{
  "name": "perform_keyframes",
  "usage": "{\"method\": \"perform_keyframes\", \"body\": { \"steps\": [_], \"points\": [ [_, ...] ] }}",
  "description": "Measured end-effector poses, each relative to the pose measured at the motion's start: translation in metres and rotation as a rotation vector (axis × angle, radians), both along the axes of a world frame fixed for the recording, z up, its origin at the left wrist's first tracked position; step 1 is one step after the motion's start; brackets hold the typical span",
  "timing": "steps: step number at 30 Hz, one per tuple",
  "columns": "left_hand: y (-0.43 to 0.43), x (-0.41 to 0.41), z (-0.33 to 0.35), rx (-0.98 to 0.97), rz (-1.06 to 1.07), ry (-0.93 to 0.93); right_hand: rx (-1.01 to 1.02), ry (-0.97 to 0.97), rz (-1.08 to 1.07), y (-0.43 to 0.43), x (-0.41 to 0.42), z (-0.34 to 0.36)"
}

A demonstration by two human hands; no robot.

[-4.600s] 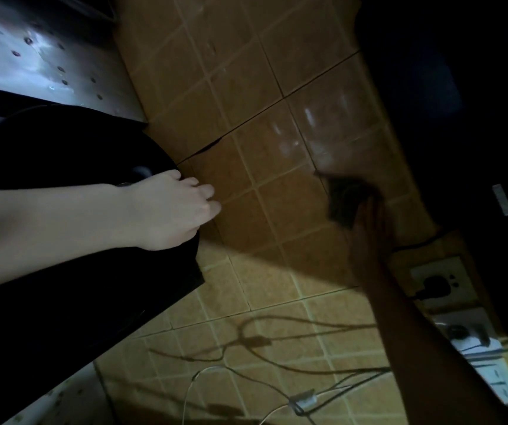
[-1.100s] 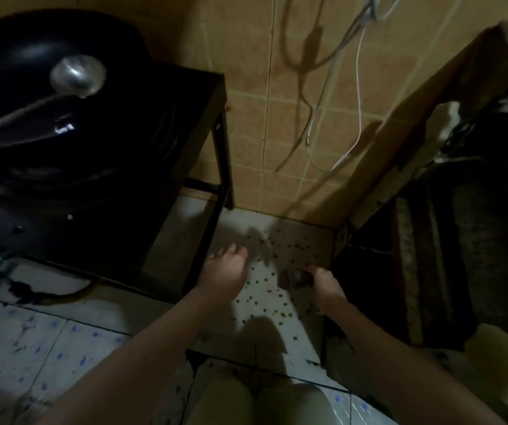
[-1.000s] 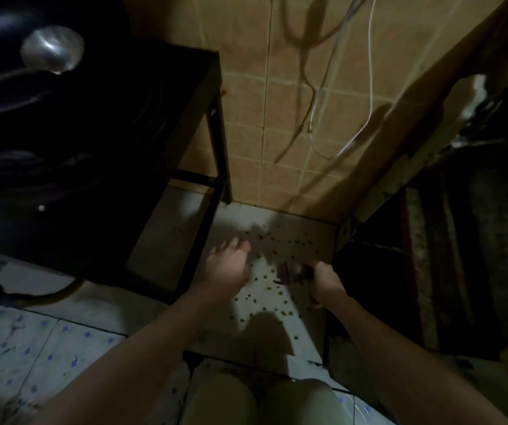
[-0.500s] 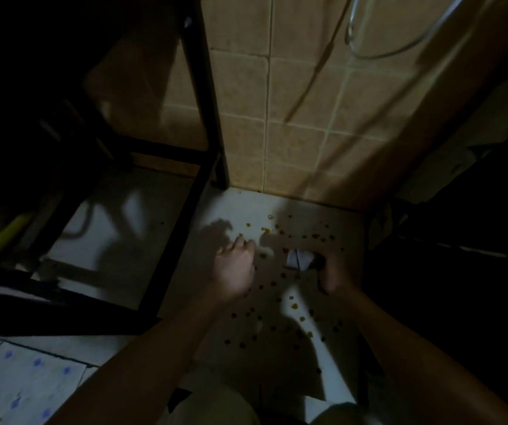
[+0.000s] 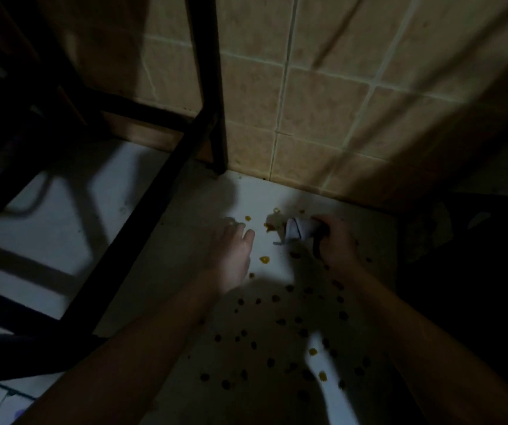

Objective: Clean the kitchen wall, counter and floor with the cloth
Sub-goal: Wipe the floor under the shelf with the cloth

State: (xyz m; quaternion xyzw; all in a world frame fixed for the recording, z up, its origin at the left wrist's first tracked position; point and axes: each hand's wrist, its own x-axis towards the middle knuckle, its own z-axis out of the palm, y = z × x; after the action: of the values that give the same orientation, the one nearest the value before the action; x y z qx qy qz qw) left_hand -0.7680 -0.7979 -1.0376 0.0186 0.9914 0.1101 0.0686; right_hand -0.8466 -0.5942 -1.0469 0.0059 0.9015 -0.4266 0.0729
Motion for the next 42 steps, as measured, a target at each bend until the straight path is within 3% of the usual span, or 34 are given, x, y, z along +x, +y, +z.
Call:
{"method": "perform_keyframes", "body": {
  "steps": [5, 11, 15, 19, 21, 23, 27, 30, 34, 37, 40, 42],
  "points": [
    [-0.024, -0.014, -0.022, -0.057, 0.097, 0.041, 0.047, 0.155, 0.125, -0.018, -0.03, -0.02],
    [-0.039, -0.015, -0.036, -0.011, 0.153, 0.06, 0.139, 0.474, 0.092, -0.041, -0.06, -0.014],
    [-0.045, -0.019, -0.039, 0.024, 0.145, 0.112, 0.298, 0.346, 0.14, -0.054, -0.074, -0.035],
    [-0.049, -0.016, -0.041, 0.047, 0.135, 0.167, 0.13, 0.059, 0.14, -0.085, -0.06, -0.075],
    [-0.052, -0.014, -0.042, 0.06, 0.141, 0.199, 0.277, 0.024, 0.314, -0.085, -0.054, -0.091],
    [-0.058, -0.009, -0.045, 0.075, 0.134, 0.198, 0.506, 0.055, 0.326, -0.085, -0.056, -0.102],
    [-0.068, -0.001, -0.039, 0.017, 0.095, 0.152, 0.456, -0.07, 0.437, -0.106, -0.062, -0.099],
    [-0.076, 0.004, -0.04, -0.091, 0.026, 0.179, 0.449, -0.022, 0.517, -0.135, -0.049, -0.097],
    [-0.082, 0.002, -0.047, -0.085, 0.1, 0.034, 0.501, 0.029, 0.655, -0.149, -0.033, -0.101],
    [-0.082, 0.003, -0.05, -0.12, 0.105, 0.111, 0.485, 0.058, 0.688, -0.135, -0.039, -0.099],
    [-0.083, 0.008, -0.058, -0.162, 0.081, -0.058, 0.474, 0.033, 0.599, -0.11, -0.051, -0.099],
    [-0.085, 0.009, -0.061, -0.136, 0.118, -0.058, 0.463, 0.032, 0.484, -0.09, -0.06, -0.1]
  ]
}}
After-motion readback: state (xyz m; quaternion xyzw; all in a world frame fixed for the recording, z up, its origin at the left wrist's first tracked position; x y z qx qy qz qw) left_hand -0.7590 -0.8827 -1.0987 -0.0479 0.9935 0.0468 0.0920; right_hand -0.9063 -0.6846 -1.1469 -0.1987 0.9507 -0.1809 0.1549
